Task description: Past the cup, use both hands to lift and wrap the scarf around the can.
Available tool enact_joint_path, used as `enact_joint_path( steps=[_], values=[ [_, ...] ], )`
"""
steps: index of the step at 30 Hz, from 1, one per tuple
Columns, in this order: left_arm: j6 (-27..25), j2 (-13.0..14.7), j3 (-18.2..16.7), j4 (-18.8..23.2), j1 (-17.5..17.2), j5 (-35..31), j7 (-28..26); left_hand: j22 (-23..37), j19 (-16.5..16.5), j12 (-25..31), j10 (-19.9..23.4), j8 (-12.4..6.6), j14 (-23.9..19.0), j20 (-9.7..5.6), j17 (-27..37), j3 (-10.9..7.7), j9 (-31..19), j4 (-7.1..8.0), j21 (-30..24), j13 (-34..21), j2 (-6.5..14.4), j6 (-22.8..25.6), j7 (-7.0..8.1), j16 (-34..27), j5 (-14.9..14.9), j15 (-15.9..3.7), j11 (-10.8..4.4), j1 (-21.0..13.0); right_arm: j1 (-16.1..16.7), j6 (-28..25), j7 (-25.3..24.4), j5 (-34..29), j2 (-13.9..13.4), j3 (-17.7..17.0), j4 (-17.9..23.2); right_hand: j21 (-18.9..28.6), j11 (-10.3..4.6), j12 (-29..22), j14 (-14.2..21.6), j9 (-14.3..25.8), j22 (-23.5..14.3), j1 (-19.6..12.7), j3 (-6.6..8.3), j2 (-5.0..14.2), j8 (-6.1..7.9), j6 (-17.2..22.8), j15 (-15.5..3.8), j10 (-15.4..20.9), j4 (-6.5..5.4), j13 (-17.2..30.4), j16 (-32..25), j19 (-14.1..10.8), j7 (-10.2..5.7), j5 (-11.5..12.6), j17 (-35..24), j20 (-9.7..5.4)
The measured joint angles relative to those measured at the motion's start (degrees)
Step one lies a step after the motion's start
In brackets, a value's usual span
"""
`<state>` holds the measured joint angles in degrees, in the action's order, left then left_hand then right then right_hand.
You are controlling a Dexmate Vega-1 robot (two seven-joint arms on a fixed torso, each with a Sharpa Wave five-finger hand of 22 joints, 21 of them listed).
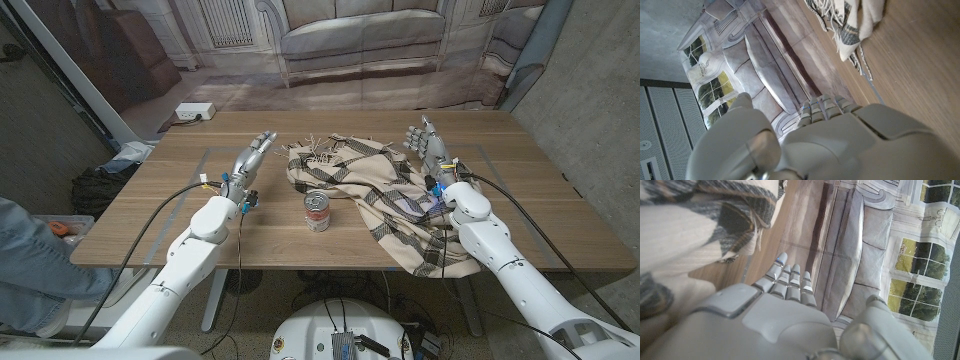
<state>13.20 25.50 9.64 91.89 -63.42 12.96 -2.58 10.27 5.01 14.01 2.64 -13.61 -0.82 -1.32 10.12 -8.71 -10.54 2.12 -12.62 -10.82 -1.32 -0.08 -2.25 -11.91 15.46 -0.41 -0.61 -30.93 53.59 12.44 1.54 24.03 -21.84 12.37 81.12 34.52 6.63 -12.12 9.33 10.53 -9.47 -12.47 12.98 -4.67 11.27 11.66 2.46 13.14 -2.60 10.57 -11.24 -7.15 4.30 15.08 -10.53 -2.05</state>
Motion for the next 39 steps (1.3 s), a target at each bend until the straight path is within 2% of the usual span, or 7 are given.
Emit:
enact_joint_path(
  steps=[5, 7, 14, 20, 36, 39],
  values=[
    [1.0, 0.2, 0.1, 0.6, -0.9, -1.6, -0.9, 0.0, 0.0, 0.2, 0.5, 0.00, -0.3, 0.00, 0.0, 0.13, 0.0, -0.34, 0.0, 0.0, 0.2, 0.3, 0.30, 0.0, 0.0, 0.12, -0.11, -0.2, -0.1, 0.0, -0.1, -0.2, 0.1, 0.4, 0.5, -0.2, 0.00, 0.0, 0.0, 0.0, 0.0, -0.1, 0.00, 0.11, 0.00, 0.0, 0.00, 0.0, 0.00, 0.0, 0.0, 0.0, 0.00, 0.0, 0.0, 0.00],
    [1.3, 0.7, 0.2, 1.8, -2.6, -2.2, -1.3, 0.0, 0.0, 0.2, 0.5, 0.00, -0.5, 0.00, 0.0, 0.00, 0.0, -0.48, 0.0, 0.0, -0.3, 0.3, 0.30, 0.0, 0.0, -0.08, -0.10, -0.7, -0.1, 0.0, -0.3, -0.4, 0.1, 0.4, 0.5, -0.2, 0.00, 0.0, 0.0, 0.0, 0.0, -0.1, 0.00, 0.11, 0.00, 0.0, 0.00, 0.0, 0.00, 0.0, 0.0, 0.0, 0.00, 0.0, 0.0, 0.00],
    [2.2, 1.5, 0.2, 3.9, -5.6, -4.1, -2.7, 0.0, -0.3, 0.2, 1.0, 0.00, -1.0, -0.31, 0.0, -0.01, 0.0, -0.96, 0.0, 0.0, 0.1, 1.0, 0.42, 0.0, 0.0, -0.20, -0.63, -1.1, 0.1, -0.4, -0.8, -0.7, 0.0, 0.7, 1.5, -0.5, 0.00, 0.0, 0.0, 0.0, 0.0, -0.3, 0.24, 0.34, 0.00, 0.0, 0.00, 0.0, 0.24, 0.0, 0.0, -0.2, 0.00, 0.0, 0.0, 0.21],
    [3.2, 2.1, 0.2, 5.5, -7.8, -5.9, -4.2, 0.0, -0.3, 0.2, 1.6, 0.00, -1.4, -0.31, 0.0, 0.00, 0.0, -1.30, 0.0, 0.0, -0.4, 1.7, 0.78, 0.0, 0.0, -0.61, -0.79, -1.6, 0.5, -0.7, -1.1, -0.7, -0.2, 0.8, 2.4, -0.7, -0.01, 0.0, 0.0, 0.0, 0.0, -0.3, -0.09, 0.34, 0.00, 0.0, 0.00, 0.0, 0.56, 0.0, 0.0, -0.4, 0.00, 0.0, 0.0, 0.41],
    [6.5, 3.2, -0.1, 8.7, -13.2, -9.7, -7.9, 0.0, -0.6, 0.2, 2.3, 0.00, -2.0, 0.00, 0.0, 0.00, 0.0, -1.58, 0.0, 0.0, -0.5, 2.5, 1.02, 0.0, 0.0, -0.61, -1.23, -3.1, 1.1, -1.5, -1.2, -1.1, -1.1, 1.4, 4.1, -1.1, -0.01, 0.0, 0.0, 0.0, 0.0, -0.6, -0.09, 0.57, 0.00, 0.3, 0.00, 0.0, 0.56, 0.0, 0.0, -0.4, -0.32, -0.3, 0.0, 0.40],
    [7.1, 3.5, -0.1, 9.2, -14.2, -10.6, -8.7, 0.0, -0.6, 0.2, 2.3, 0.00, -2.4, 0.00, 0.0, 0.06, 0.0, -2.00, 0.0, 0.0, -0.5, 2.5, 1.02, 0.0, 0.0, -0.93, -1.23, -3.1, 1.3, -1.5, -1.3, -1.2, -1.3, 1.6, 4.5, -1.4, -0.01, 0.0, 0.0, 0.0, 0.0, -0.6, -0.09, 0.57, 0.00, 0.3, 0.00, 0.0, 0.55, 0.0, 0.0, -0.4, -0.32, -0.3, 0.0, 0.40]
  ],
)
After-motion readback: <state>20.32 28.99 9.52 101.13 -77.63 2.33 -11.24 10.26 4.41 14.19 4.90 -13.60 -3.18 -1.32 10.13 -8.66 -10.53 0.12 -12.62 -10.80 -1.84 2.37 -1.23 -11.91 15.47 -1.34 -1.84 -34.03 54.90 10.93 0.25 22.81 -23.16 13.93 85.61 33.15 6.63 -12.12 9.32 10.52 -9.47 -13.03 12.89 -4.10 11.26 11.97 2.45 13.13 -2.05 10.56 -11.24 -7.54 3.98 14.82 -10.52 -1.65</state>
